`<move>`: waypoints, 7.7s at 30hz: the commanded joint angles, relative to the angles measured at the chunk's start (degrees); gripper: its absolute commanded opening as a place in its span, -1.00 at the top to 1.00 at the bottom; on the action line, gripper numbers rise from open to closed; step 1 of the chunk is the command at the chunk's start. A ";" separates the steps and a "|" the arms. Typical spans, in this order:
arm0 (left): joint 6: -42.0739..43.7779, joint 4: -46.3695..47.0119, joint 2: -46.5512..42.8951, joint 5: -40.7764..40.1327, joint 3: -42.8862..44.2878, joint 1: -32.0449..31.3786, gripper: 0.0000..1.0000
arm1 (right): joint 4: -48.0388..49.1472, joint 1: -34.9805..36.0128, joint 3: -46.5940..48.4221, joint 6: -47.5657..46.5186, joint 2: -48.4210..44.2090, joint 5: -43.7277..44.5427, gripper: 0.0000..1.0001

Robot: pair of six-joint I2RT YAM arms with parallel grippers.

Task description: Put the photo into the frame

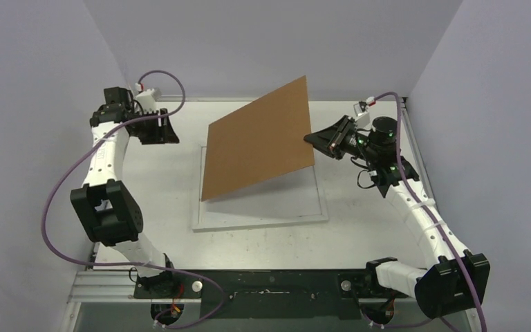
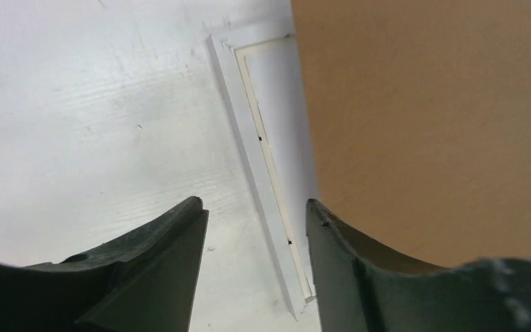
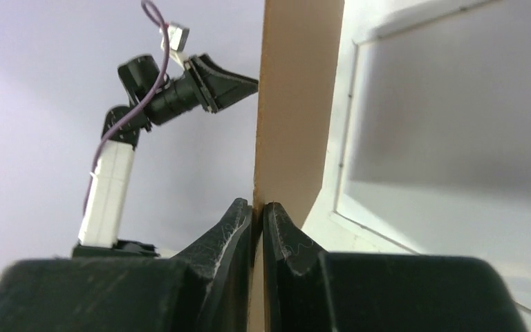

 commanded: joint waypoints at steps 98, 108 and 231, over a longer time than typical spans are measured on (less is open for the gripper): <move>-69.87 48.84 -29.71 29.69 -30.91 4.44 1.00 | 3.95 -6.65 -8.20 -27.08 12.67 11.32 0.03; -65.07 45.34 -29.34 23.34 -35.51 1.67 1.00 | 4.87 -6.78 -7.46 -26.82 13.72 16.67 0.04; -72.25 76.50 -22.94 20.44 -51.99 -5.71 1.00 | 33.42 -6.78 -22.98 -14.08 29.63 10.60 0.14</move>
